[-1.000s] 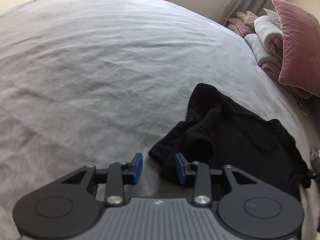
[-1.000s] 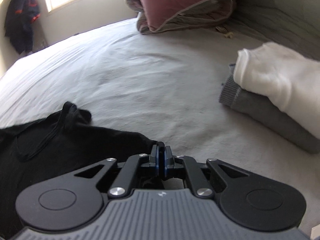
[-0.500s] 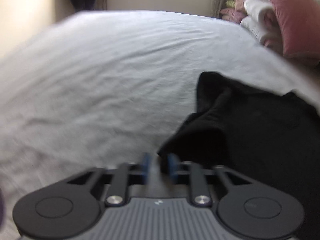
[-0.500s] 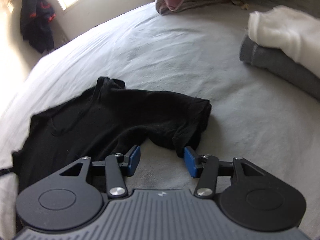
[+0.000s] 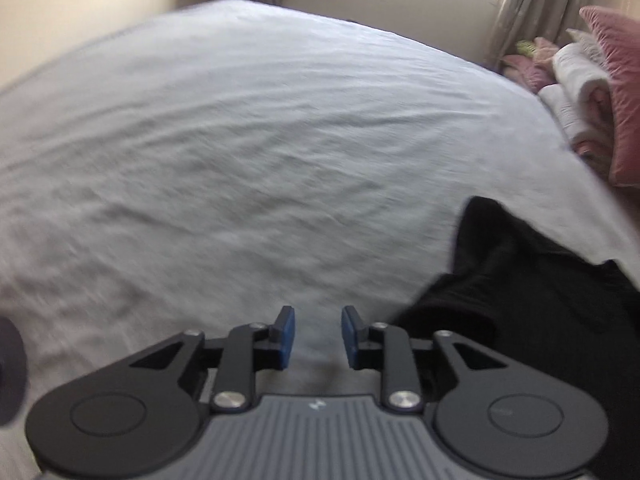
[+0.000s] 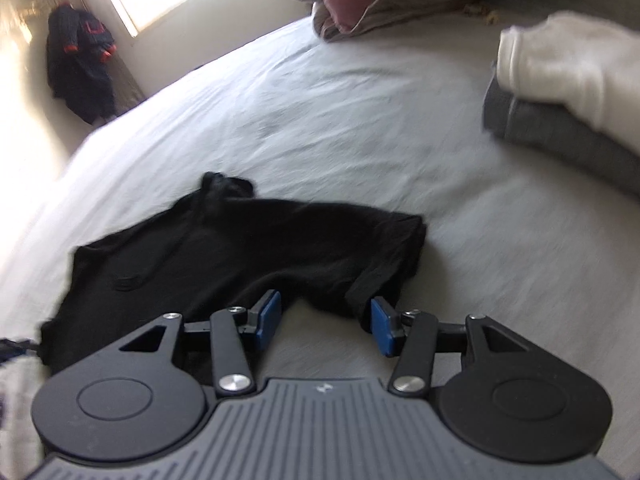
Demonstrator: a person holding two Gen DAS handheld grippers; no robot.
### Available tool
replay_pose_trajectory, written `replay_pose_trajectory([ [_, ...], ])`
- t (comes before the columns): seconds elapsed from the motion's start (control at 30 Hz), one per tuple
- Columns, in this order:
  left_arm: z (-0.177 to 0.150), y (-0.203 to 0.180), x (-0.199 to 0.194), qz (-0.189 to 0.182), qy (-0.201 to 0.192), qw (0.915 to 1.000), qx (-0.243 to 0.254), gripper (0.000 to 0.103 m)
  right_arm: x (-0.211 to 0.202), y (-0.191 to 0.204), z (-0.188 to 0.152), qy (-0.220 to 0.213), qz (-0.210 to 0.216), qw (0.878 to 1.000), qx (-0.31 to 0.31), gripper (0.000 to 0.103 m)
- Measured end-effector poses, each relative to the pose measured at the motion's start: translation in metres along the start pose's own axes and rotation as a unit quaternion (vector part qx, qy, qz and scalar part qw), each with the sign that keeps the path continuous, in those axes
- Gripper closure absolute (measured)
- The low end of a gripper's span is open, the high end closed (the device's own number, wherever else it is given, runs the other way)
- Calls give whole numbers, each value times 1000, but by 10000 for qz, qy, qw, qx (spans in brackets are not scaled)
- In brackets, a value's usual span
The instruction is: Fold clothes
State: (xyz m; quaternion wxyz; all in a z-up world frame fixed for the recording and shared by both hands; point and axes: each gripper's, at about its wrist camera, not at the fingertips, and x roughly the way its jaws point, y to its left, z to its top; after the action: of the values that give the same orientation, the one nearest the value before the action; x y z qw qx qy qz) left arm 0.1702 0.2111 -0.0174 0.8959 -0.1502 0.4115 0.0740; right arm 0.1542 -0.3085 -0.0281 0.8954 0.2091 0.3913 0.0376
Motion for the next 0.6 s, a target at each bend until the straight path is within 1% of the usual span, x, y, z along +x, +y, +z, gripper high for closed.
replay_pose_trajectory([
  [0.07,-6,-6,-5,-437,158,9988,-177,76,0,-1,-2,155,292,9991,275,51],
  [0.13,-11,-16,-3,-835,369,9955,-243,75,2,0,-4,297,548,9967,520,51],
  [0.23,-23,-39,5,-1359,657,9880,-340,74,8,4,-5,410,724,9941,692,51],
  [0.27,-25,-45,10,-1418,704,9868,-341,74,11,6,-6,385,704,9943,703,52],
  [0.33,-28,-56,20,-1340,596,9886,-348,74,17,9,-6,313,690,9944,734,55],
  [0.37,-30,-60,24,-1288,516,9897,-357,75,20,10,-6,266,672,9945,761,64],
  [0.4,-31,-63,28,-1217,416,9910,-382,79,22,11,-5,213,604,9949,773,72],
  [0.43,-31,-64,29,-1124,294,9923,-425,101,23,11,-5,157,516,9954,786,95],
  [0.47,-32,-66,29,-1023,159,9937,-420,101,23,10,-4,69,384,9960,802,100],
  [0.53,-33,-71,26,-803,-136,9962,-303,101,18,8,-3,-224,126,9965,800,100],
  [0.6,-34,-77,24,-579,-371,9976,-100,101,12,8,-2,-492,-189,9965,655,100],
])
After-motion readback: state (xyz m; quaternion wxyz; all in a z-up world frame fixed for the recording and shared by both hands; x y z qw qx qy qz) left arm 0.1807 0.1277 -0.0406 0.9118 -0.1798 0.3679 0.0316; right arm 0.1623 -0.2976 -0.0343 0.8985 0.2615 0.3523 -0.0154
